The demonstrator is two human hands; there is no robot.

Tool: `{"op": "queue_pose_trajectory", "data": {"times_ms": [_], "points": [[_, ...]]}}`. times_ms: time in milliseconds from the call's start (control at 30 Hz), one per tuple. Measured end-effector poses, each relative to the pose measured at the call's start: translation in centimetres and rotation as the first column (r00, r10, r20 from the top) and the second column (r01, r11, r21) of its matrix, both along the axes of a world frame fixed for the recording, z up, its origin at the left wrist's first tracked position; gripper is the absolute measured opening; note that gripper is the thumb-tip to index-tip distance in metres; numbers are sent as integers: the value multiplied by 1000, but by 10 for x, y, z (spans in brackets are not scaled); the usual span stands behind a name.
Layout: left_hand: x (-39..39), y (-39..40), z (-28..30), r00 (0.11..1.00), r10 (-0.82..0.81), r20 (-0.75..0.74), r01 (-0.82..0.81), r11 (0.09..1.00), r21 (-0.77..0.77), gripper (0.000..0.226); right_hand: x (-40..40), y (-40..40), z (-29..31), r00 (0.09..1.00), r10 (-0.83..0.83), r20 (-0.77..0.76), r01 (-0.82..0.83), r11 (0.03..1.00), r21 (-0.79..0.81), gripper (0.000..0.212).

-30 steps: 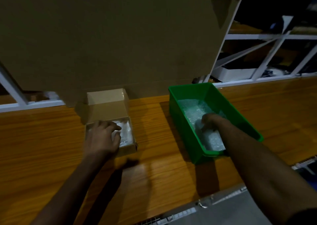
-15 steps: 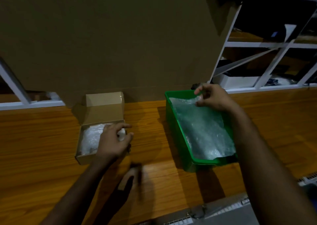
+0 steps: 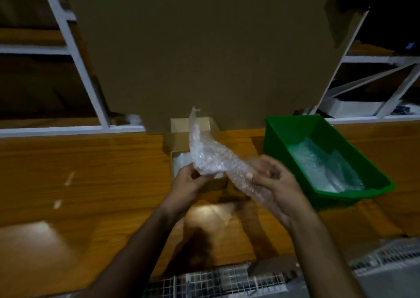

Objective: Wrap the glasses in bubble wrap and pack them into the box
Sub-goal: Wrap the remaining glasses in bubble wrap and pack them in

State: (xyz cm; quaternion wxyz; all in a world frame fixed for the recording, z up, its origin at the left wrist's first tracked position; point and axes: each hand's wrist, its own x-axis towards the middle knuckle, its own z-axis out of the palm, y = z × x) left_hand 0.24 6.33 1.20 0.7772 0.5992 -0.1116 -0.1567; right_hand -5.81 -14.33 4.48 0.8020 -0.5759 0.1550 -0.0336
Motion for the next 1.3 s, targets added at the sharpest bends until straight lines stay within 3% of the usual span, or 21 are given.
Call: {"op": "queue_pose_trajectory", "data": {"times_ms": [33,100,167,267,367,500,600,700,900,1067,1133,1233,1267,1300], "points": [[-4,9,-4,1000,3,6,-3,1000,-8,29,-6,9,-13,995,29,-93,-14,988,153,78],[-10,26,-11,999,14,46,-13,1000,-7,26,-21,24,-30,969,136,-205,-69,950,303,80],[-14,38,-16,995,33,92,-31,999,-19,25,-33,34,-35,947,230,-223,-156,939,306,82],[-19,53,-16,993,50,103,-44,997,-64,14,-43,44,-33,929,309,-205,-241,923,301,66],[-21,63,-8,994,48,97,-44,998,-40,4,-45,50,-22,926,358,-123,-311,904,293,77],[-20,77,0,999,8,33,-9,1000,21,8,-43,56,5,963,269,-25,-266,959,98,40],[-25,82,2,992,-111,-65,111,994,1,32,-41,53,3,943,330,-43,-333,938,-97,39],[-31,78,3,985,-141,-95,147,987,62,31,-34,49,-2,925,367,-95,-379,898,-222,37],[-40,68,5,996,-28,81,25,999,46,21,-35,38,2,914,399,71,-372,896,-244,42],[-43,73,12,921,18,388,-93,980,176,11,-25,24,-19,916,385,113,-351,905,-240,13],[-40,76,7,886,16,463,-146,958,247,7,-22,21,-29,922,368,118,-329,908,-260,13],[-40,76,-1,865,7,501,-152,956,250,10,-21,18,-35,910,365,197,-299,907,-296,51],[-40,75,-5,871,6,491,-136,964,230,12,-19,13,-38,899,376,225,-309,908,-282,58],[-39,75,-9,878,14,478,-132,968,215,15,-17,10,-41,887,387,251,-330,913,-241,51]]}}
